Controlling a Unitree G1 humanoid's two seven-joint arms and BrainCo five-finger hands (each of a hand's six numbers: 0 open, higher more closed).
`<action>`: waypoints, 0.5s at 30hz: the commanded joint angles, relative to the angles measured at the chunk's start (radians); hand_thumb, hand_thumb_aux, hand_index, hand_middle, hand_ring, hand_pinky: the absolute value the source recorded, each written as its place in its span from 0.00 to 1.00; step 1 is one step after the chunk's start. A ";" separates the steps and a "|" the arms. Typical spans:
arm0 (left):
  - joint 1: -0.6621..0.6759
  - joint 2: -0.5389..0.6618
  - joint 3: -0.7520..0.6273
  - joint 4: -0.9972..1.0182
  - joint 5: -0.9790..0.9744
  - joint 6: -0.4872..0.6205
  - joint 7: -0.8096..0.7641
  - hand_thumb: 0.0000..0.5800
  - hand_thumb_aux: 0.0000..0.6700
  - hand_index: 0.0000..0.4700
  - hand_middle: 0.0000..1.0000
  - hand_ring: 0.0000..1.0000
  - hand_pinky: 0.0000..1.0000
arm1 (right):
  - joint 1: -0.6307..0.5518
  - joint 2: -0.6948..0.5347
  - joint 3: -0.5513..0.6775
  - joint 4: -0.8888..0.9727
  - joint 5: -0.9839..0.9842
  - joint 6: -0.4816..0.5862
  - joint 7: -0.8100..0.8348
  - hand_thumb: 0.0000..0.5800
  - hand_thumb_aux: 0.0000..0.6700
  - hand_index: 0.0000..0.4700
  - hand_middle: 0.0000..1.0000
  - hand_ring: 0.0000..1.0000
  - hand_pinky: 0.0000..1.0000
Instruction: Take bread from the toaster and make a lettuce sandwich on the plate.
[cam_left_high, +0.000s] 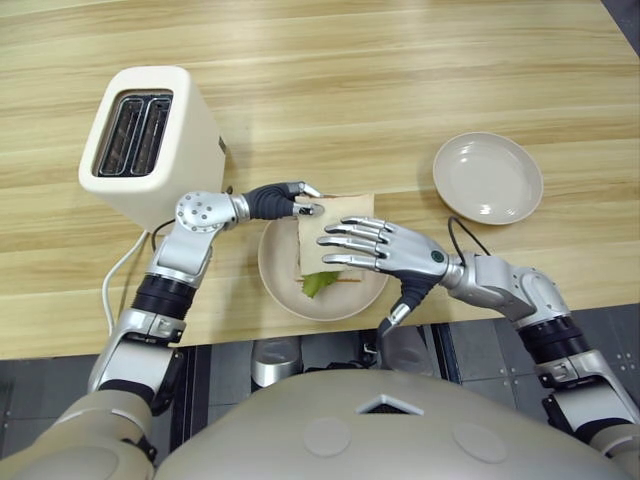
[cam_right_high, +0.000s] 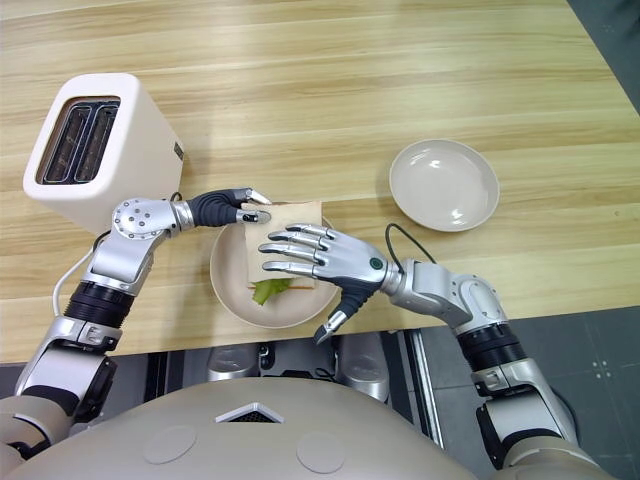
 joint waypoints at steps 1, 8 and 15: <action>-0.004 0.015 0.017 -0.031 -0.027 0.035 -0.027 1.00 1.00 0.98 1.00 1.00 1.00 | -0.007 -0.006 0.015 0.008 -0.014 0.004 -0.009 0.00 0.00 0.00 0.00 0.00 0.00; -0.010 0.045 0.011 -0.004 -0.006 0.037 -0.054 1.00 1.00 0.98 1.00 1.00 1.00 | -0.009 -0.005 0.023 0.000 -0.018 0.010 -0.019 0.00 0.00 0.00 0.00 0.00 0.00; -0.015 0.036 -0.027 0.054 0.041 0.005 -0.049 1.00 1.00 0.98 1.00 1.00 1.00 | -0.022 0.006 0.045 0.000 -0.033 0.018 -0.026 0.00 0.00 0.00 0.00 0.00 0.00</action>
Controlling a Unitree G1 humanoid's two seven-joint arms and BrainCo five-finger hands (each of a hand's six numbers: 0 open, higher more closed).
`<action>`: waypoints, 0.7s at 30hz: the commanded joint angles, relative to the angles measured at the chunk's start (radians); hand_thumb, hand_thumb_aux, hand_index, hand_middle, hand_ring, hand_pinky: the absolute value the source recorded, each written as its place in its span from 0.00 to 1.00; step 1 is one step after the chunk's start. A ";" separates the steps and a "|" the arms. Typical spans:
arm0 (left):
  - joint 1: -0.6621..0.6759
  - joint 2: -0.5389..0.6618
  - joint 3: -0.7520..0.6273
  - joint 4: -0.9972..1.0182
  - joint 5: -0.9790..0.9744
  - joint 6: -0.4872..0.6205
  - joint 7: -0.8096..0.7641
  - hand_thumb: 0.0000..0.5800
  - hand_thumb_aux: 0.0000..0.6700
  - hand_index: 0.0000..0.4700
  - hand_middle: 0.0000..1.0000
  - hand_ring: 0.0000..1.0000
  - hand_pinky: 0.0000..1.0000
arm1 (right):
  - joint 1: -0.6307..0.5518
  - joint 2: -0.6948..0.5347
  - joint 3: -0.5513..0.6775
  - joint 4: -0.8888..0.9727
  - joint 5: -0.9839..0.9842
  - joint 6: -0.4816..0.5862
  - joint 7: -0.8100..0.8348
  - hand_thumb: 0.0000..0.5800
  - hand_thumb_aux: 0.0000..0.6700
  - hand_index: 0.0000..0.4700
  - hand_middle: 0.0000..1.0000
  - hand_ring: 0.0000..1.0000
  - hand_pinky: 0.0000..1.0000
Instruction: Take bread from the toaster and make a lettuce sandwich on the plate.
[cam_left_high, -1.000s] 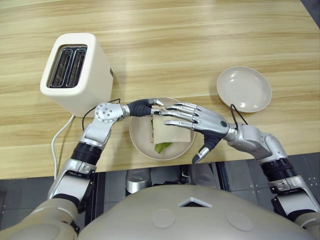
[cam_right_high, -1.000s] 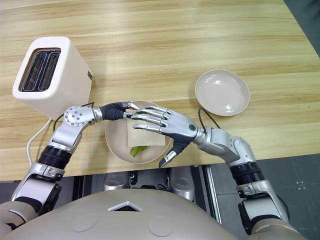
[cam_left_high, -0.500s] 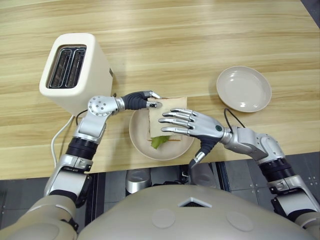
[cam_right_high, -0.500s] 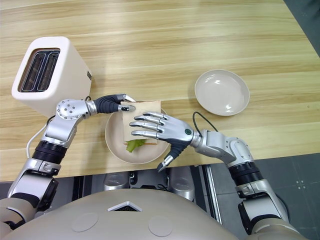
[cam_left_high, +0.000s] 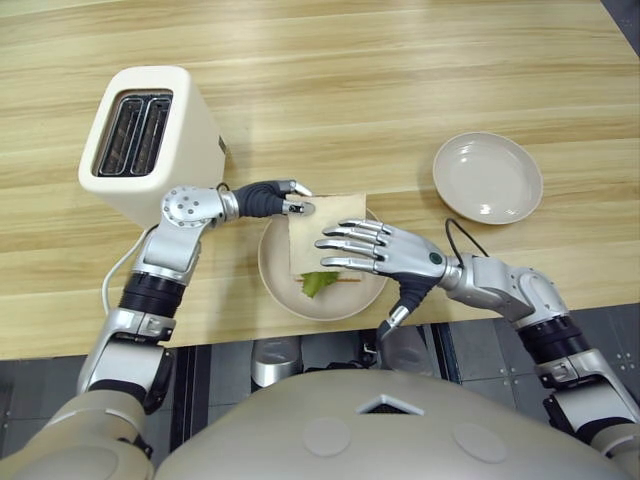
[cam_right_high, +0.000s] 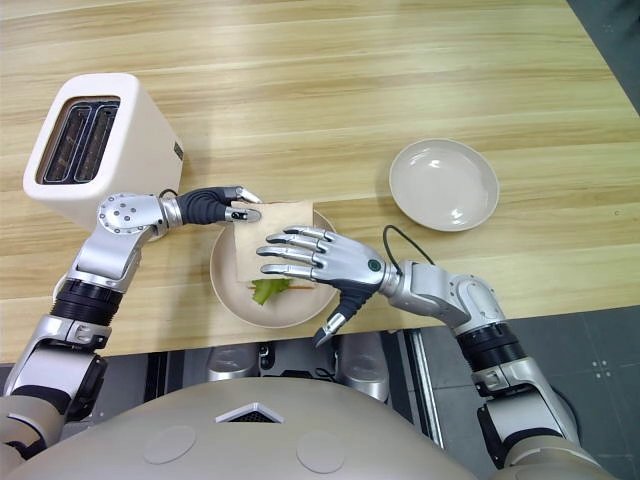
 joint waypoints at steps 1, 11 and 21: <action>-0.008 -0.008 -0.027 0.048 0.039 -0.017 0.004 1.00 1.00 0.98 1.00 1.00 1.00 | -0.016 0.010 0.024 0.000 -0.024 0.010 -0.002 0.00 0.00 0.00 0.00 0.00 0.00; -0.041 -0.023 -0.054 0.134 0.098 -0.063 0.019 1.00 1.00 0.98 1.00 1.00 1.00 | -0.046 0.010 0.118 0.044 -0.076 0.057 0.056 0.00 0.00 0.00 0.00 0.00 0.00; -0.050 -0.040 -0.058 0.168 0.142 -0.099 0.045 1.00 1.00 0.98 1.00 1.00 1.00 | -0.043 -0.067 0.265 0.187 0.013 0.259 0.469 0.00 0.00 0.00 0.00 0.00 0.00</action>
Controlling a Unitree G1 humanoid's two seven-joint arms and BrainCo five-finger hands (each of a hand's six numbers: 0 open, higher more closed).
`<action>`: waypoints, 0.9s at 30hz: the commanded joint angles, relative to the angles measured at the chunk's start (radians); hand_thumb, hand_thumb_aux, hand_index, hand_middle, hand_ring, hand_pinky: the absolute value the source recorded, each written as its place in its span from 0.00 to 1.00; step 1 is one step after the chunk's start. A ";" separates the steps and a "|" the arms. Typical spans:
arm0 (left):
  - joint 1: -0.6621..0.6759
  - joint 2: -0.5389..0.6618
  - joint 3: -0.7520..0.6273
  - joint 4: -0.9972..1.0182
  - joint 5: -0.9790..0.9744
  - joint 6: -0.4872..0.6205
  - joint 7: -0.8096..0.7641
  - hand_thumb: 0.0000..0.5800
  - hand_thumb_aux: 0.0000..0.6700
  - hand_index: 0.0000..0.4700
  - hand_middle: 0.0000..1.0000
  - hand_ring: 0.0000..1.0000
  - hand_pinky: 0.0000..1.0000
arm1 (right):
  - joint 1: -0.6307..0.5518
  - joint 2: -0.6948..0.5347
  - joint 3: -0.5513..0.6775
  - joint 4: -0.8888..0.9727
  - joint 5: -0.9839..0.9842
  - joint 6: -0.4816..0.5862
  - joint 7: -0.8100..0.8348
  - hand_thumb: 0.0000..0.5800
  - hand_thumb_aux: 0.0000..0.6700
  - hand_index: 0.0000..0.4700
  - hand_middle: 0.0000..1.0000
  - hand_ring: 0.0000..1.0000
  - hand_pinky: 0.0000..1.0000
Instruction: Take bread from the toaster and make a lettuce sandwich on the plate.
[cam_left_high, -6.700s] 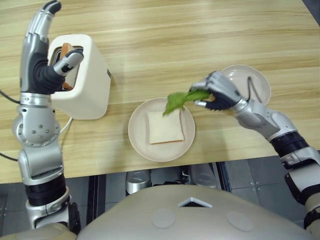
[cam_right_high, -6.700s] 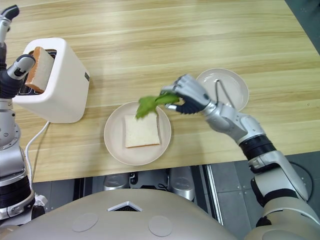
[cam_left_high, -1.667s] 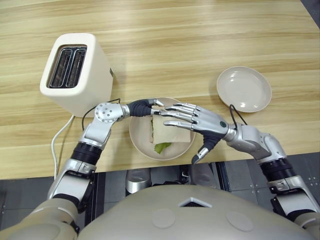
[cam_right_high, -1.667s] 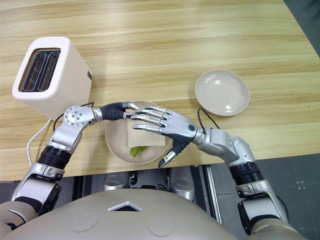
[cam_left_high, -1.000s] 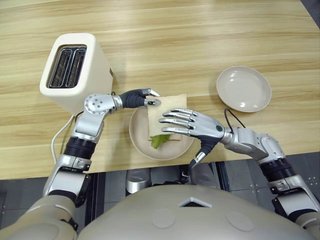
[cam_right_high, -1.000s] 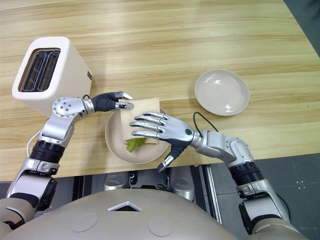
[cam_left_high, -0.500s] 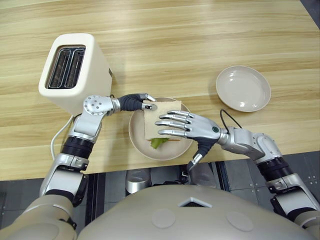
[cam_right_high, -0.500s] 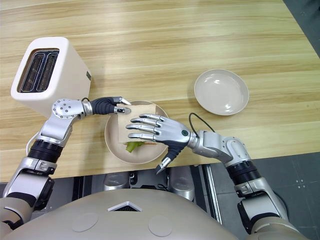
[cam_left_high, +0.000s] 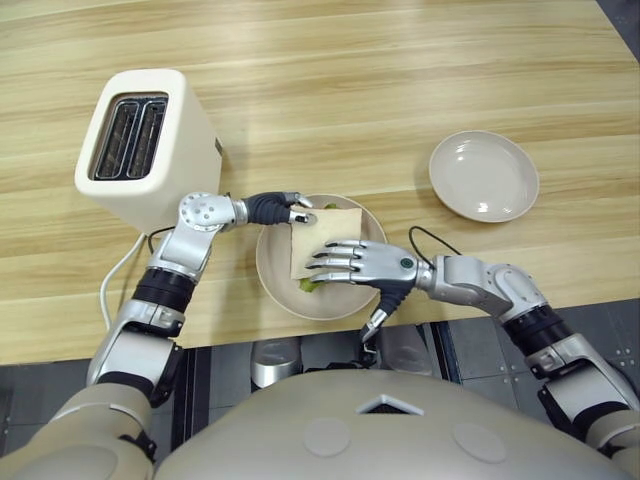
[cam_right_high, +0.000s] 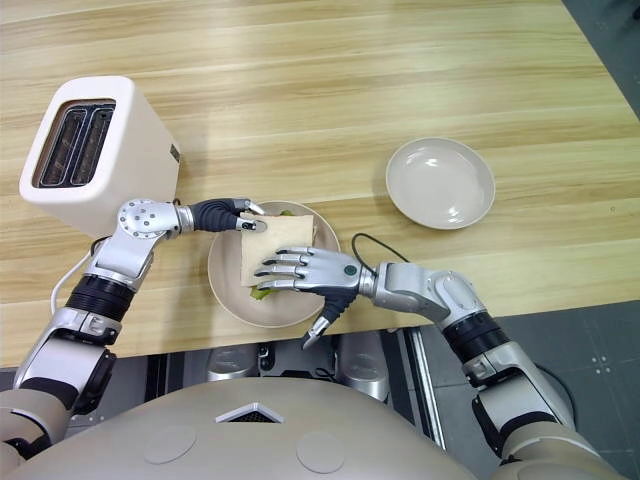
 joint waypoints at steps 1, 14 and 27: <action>-0.016 -0.004 -0.007 0.018 0.023 -0.028 0.022 1.00 1.00 0.98 1.00 1.00 1.00 | 0.047 -0.065 0.070 0.096 0.006 0.109 0.214 0.00 0.00 0.00 0.00 0.00 0.00; -0.100 -0.026 0.072 0.053 0.198 -0.127 0.451 0.00 0.00 0.00 0.00 0.00 0.00 | 0.064 -0.091 0.099 0.037 0.116 0.136 0.281 0.00 0.00 0.00 0.00 0.00 0.00; -0.030 -0.039 0.125 -0.150 0.340 -0.140 0.786 0.00 0.00 0.00 0.00 0.00 0.00 | -0.001 -0.060 0.064 0.155 0.103 0.193 0.195 0.00 0.00 0.00 0.00 0.00 0.00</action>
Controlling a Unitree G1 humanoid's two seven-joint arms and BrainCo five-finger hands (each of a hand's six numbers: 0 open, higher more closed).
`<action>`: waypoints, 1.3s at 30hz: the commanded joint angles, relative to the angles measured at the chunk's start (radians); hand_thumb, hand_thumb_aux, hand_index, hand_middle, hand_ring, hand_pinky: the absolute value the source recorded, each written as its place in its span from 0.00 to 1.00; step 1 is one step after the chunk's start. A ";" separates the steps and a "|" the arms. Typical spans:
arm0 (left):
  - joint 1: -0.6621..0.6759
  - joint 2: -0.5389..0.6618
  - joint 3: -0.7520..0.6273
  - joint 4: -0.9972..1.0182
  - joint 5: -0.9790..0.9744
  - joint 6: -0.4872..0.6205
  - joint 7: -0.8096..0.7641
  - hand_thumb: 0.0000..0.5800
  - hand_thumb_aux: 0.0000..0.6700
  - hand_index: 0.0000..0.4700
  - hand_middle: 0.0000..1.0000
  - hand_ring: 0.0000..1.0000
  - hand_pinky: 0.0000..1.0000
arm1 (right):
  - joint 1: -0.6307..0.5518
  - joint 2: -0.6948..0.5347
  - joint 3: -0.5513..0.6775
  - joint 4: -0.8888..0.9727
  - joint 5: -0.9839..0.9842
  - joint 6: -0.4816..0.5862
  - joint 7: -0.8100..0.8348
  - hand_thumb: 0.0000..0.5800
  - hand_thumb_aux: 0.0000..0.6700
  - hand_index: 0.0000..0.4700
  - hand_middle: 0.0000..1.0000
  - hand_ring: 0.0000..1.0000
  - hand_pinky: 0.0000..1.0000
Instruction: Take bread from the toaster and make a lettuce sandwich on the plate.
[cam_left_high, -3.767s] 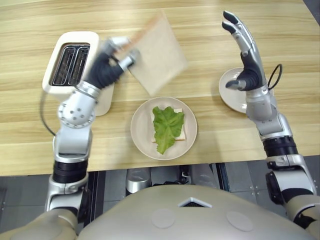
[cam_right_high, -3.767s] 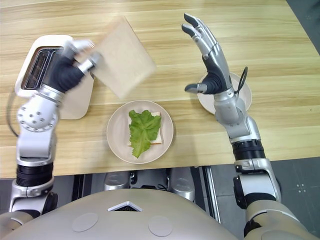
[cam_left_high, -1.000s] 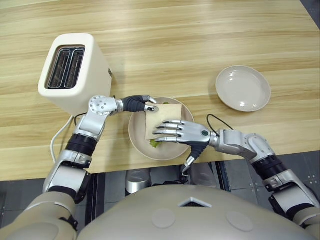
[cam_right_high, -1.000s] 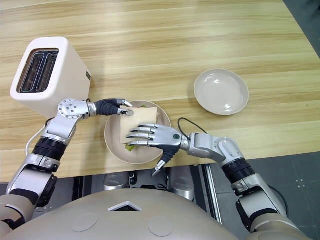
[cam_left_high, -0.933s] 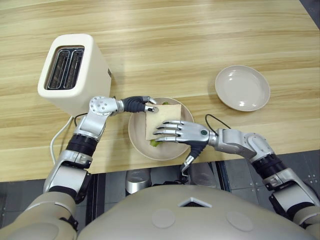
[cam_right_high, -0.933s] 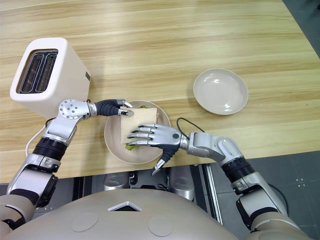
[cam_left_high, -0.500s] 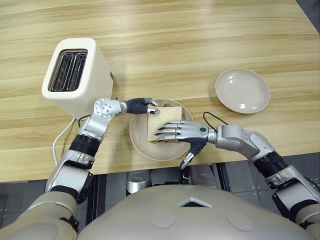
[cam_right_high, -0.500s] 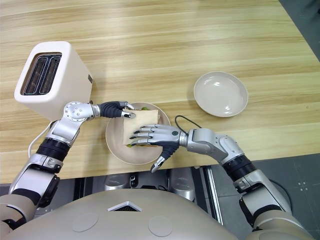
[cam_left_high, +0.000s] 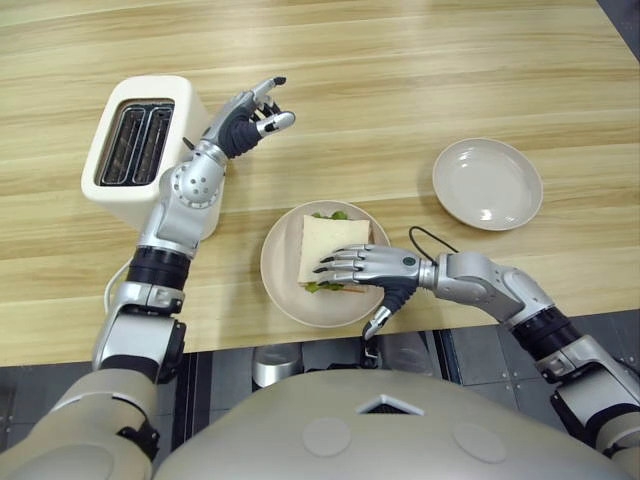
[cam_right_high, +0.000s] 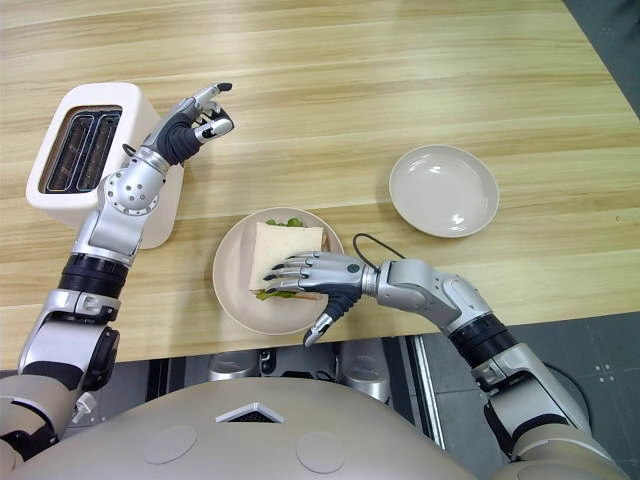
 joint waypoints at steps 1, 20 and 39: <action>0.045 -0.022 -0.008 -0.073 -0.008 -0.003 -0.001 0.00 0.00 0.00 0.00 0.00 0.00 | -0.021 -0.011 0.017 0.214 -0.089 0.102 0.001 0.00 0.00 0.00 0.00 0.00 0.00; 0.228 -0.073 0.099 -0.251 -0.277 0.035 -0.114 1.00 1.00 0.98 1.00 1.00 1.00 | -0.102 0.073 -0.158 0.175 0.133 0.038 -0.224 0.97 0.82 0.81 1.00 1.00 1.00; 0.655 0.063 -0.043 -0.583 -0.595 0.067 -0.562 1.00 1.00 0.98 1.00 1.00 1.00 | 0.301 -0.192 -0.186 -0.307 1.123 0.479 0.604 1.00 1.00 0.98 1.00 1.00 1.00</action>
